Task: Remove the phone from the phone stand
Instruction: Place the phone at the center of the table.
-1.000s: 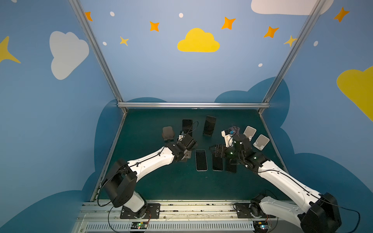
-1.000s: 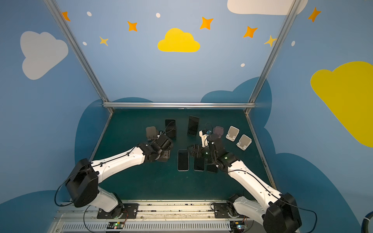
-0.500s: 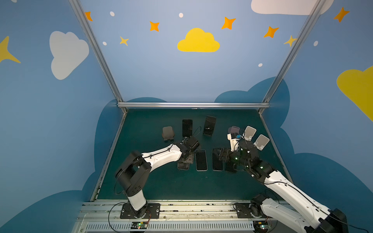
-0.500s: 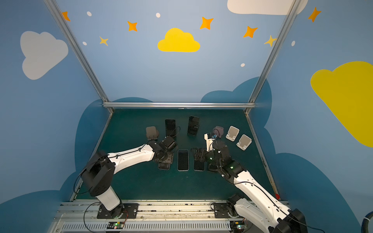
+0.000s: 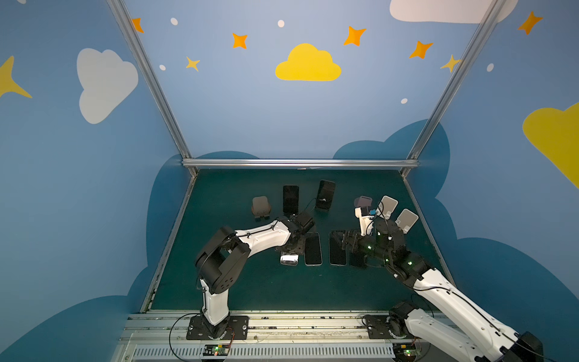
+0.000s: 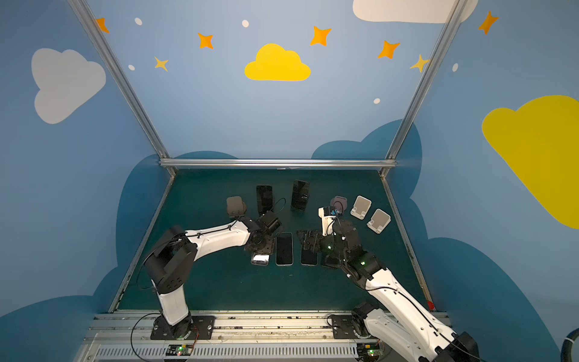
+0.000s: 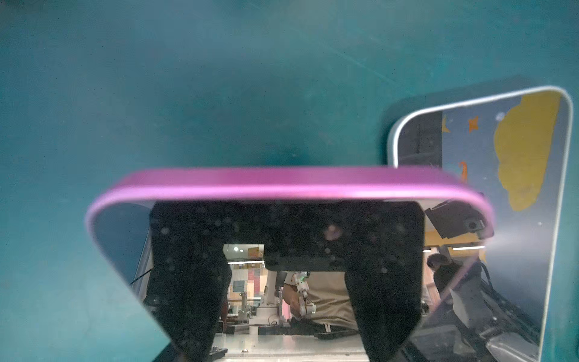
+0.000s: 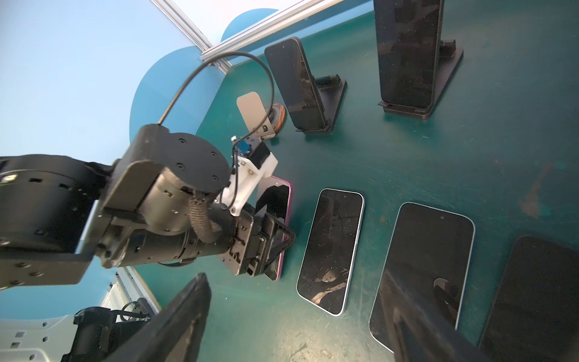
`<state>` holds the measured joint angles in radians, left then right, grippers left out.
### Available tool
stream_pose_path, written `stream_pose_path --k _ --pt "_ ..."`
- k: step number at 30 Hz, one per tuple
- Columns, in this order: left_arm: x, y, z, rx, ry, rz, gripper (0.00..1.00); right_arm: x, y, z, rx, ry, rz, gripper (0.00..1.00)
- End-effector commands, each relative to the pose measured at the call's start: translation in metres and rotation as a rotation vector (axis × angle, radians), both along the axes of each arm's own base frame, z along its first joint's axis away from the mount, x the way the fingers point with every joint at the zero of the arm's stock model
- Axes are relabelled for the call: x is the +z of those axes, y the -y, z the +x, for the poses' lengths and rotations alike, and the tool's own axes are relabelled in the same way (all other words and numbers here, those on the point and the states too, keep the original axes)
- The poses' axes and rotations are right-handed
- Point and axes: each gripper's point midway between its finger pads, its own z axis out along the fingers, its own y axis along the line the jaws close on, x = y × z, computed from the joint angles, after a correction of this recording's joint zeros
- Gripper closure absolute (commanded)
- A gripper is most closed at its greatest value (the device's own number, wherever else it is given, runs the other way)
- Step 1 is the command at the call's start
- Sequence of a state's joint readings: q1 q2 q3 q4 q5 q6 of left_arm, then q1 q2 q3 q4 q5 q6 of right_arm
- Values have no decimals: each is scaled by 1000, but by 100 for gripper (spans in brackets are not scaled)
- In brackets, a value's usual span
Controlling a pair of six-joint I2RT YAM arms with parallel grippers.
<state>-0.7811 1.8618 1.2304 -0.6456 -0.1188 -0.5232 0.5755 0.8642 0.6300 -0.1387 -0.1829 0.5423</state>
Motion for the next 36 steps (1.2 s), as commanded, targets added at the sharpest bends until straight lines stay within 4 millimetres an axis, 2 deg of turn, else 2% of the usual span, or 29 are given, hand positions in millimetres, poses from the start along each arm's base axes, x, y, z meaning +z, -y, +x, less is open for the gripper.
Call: stream_pose_path --k 1,9,16,22,30,36 --pt "0 0 -2 -12 -35 7 34 5 3 -1 -3 20 -5 14" --pt "-14 2 -4 -11 -102 -1 31 4 4 0 -10 25 -12 15" --pt "-18 0 -1 -21 -129 32 29 8 1 -4 22 41 -7 14" --pt "-29 -3 0 -27 -154 66 26 13 10 -3 -13 79 -26 13" --pt "-42 -4 -5 5 -190 5 25 13 15 -3 -22 85 -54 13" --pt "-43 -5 -8 -8 -207 -1 24 15 14 -1 -25 85 -53 13"
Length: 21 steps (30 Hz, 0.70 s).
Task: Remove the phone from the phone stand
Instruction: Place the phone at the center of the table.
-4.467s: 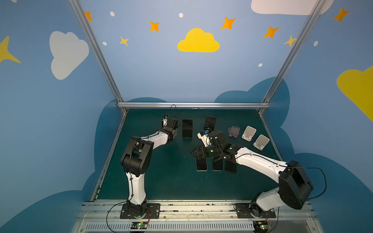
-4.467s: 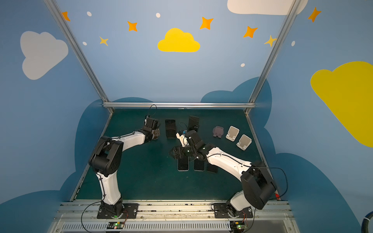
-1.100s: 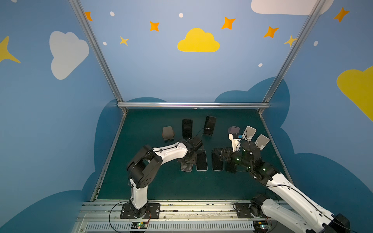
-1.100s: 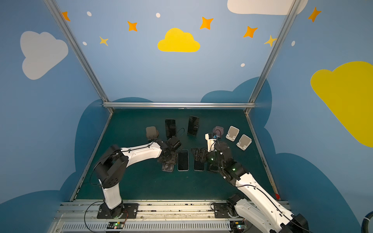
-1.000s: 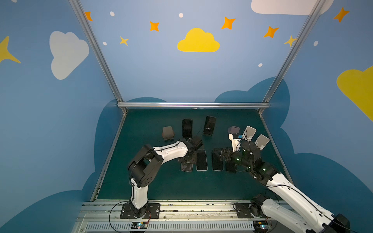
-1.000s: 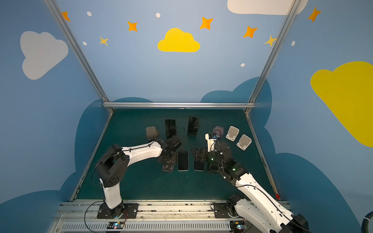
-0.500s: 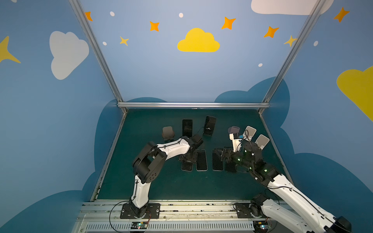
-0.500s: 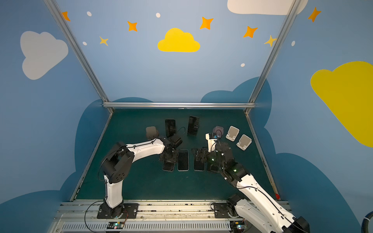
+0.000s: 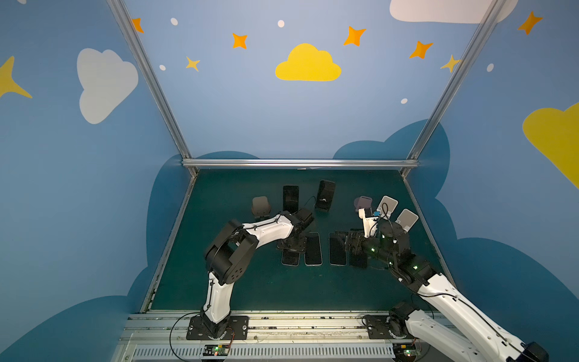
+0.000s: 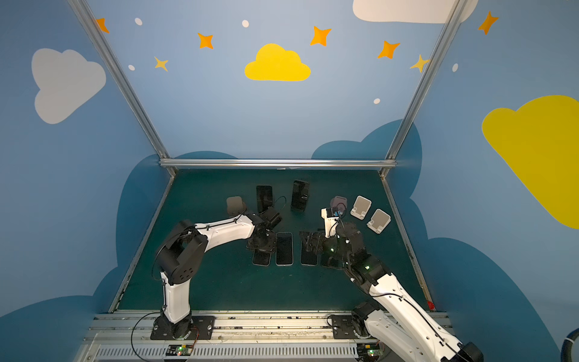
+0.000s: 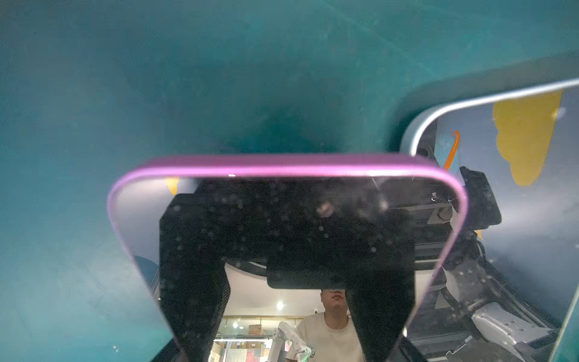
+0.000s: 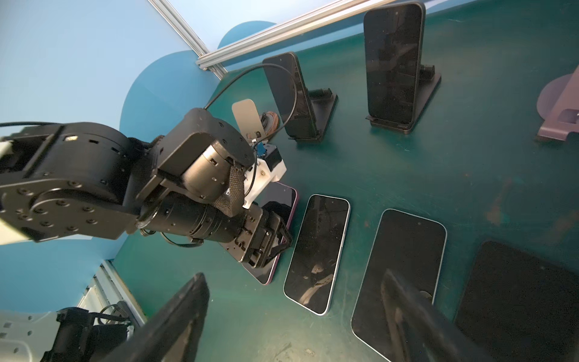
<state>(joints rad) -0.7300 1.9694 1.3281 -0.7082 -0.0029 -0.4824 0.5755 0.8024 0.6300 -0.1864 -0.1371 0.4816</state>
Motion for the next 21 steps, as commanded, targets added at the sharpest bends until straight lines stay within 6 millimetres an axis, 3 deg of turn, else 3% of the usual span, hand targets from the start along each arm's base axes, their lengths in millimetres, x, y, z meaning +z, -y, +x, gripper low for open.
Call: stream_pose_path --k 1,6,16,18,19,21 --pt "-27 -13 -13 -14 -78 34 24 7 2 3 -10 21 -5 13" --pt "-32 -20 -11 -53 -89 82 23 1 0 8 -9 18 -22 13" --pt "-34 -16 -12 -56 -93 67 21 4 3 6 -13 20 -47 13" --pt "-25 -14 -11 -57 -74 57 21 3 2 5 -8 8 -39 13" --pt "-18 -13 -10 -59 -57 51 21 15 0 6 -4 25 -23 13" --pt "5 -10 -5 -63 -13 23 19 15 -2 6 6 19 -23 13"
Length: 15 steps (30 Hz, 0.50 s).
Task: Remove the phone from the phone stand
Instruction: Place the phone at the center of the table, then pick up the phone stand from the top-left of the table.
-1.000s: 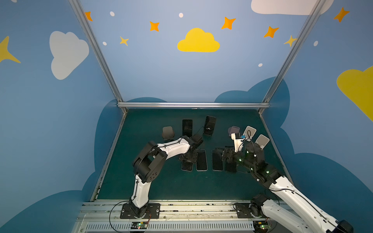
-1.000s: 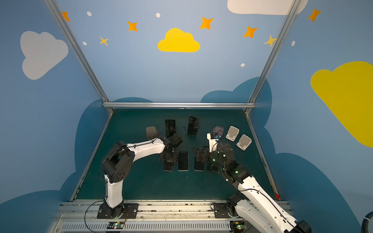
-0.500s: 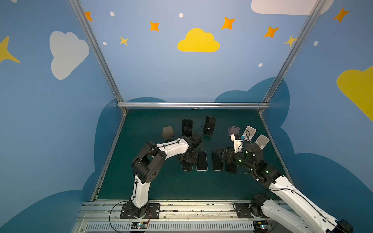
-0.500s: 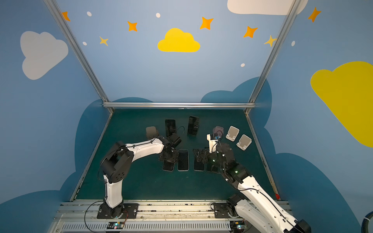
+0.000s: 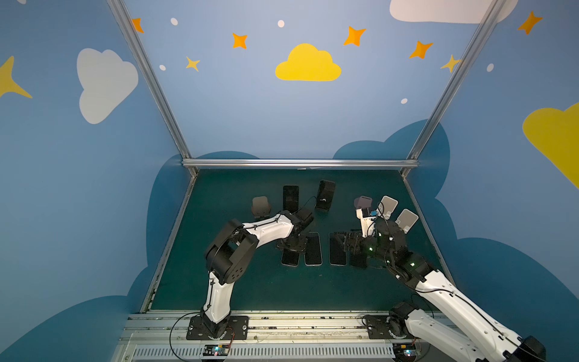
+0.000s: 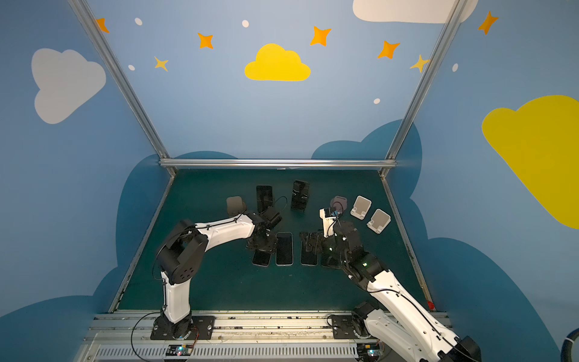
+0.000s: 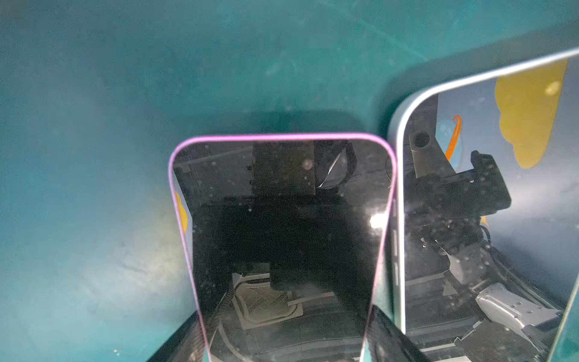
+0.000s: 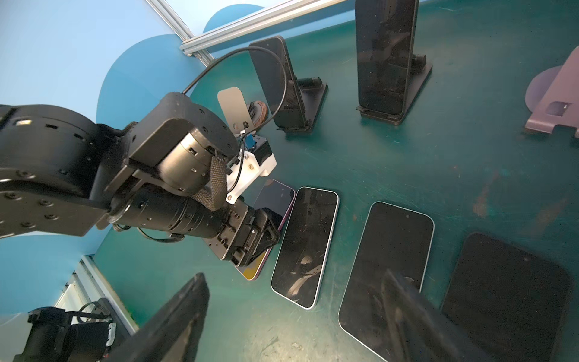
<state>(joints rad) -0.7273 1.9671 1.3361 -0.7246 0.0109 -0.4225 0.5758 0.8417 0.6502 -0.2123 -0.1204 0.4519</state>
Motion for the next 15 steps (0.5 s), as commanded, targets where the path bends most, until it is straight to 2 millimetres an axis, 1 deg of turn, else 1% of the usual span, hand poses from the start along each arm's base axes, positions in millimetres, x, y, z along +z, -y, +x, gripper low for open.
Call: stream_pose_path --k 1,3,5,8,10,11,13,15 --pt "16 -8 -1 -8 25 4 17 22 -4 2 12 29 26 13" --pt "47 -8 5 -9 95 -28 11 22 -9 4 27 19 29 13" --pt "74 -9 8 -8 156 -61 0 21 -17 5 58 3 28 12" --pt "108 -12 10 7 224 -131 0 20 -29 6 101 -15 10 12" --pt "132 -20 9 24 284 -163 0 20 -36 9 97 -15 -25 12" --pt "145 -29 7 45 326 -180 0 20 -42 11 91 -7 -59 12" --pt "167 -54 1 136 410 -216 0 18 -55 17 63 1 -139 11" --pt "179 -91 -10 301 484 -289 0 12 -79 22 60 5 -199 10"
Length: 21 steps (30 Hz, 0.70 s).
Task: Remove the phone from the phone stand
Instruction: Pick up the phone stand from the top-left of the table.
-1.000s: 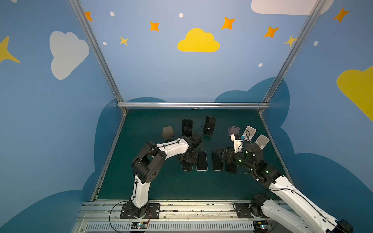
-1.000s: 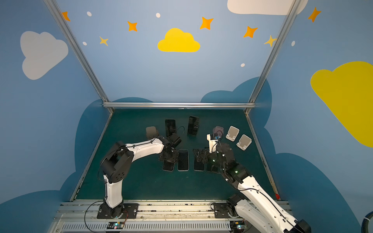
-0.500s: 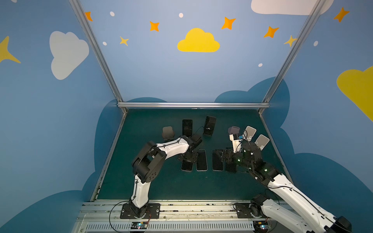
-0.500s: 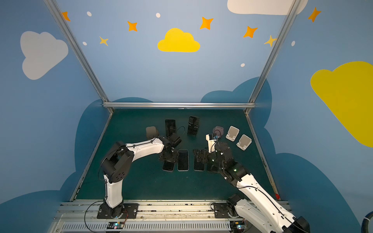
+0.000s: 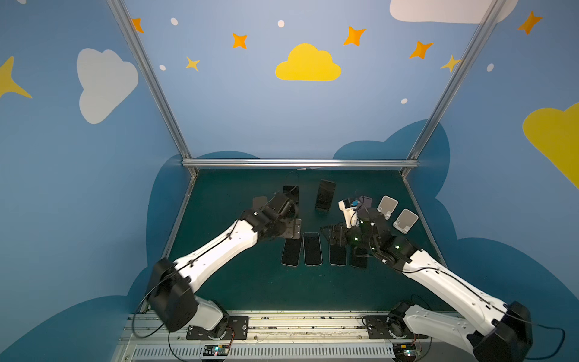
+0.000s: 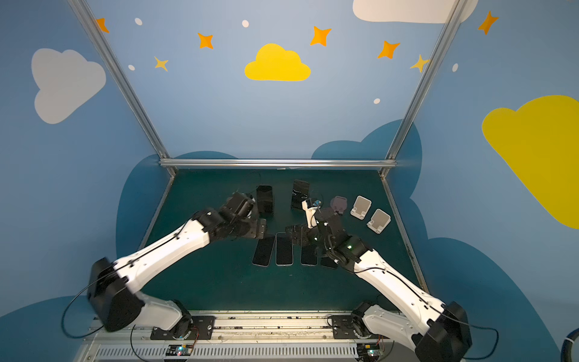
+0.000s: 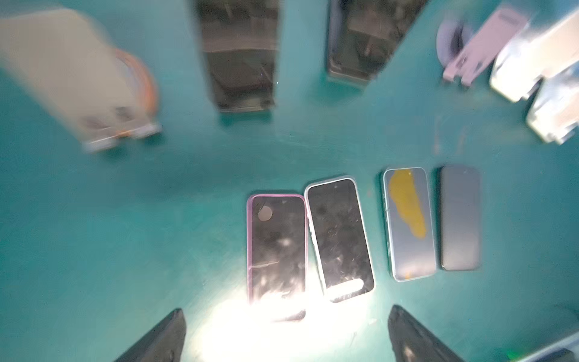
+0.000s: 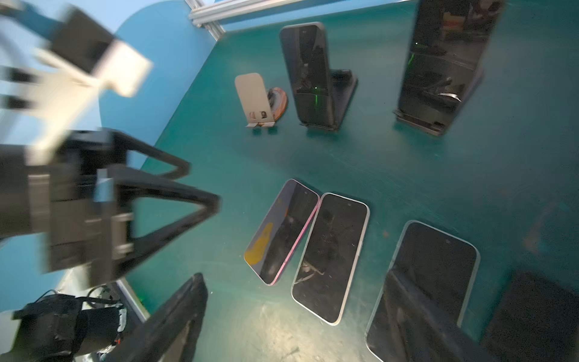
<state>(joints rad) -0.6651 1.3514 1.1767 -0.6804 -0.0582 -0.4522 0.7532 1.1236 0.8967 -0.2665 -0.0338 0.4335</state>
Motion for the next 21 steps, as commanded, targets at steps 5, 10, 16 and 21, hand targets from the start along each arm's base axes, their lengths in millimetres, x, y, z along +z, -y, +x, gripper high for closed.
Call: stream_pose_path --k 5,10,16,21 --pt "5 -127 -55 483 182 -235 0 -9 -81 38 -74 57 -121 9" --pt "0 -169 -91 642 274 -355 0 -35 -157 68 -56 43 -199 8" --pt "-3 -171 -104 640 268 -398 0 -68 -215 108 -64 52 -241 6" --pt "2 -165 -105 607 274 -427 0 -95 -243 128 -33 66 -261 5"
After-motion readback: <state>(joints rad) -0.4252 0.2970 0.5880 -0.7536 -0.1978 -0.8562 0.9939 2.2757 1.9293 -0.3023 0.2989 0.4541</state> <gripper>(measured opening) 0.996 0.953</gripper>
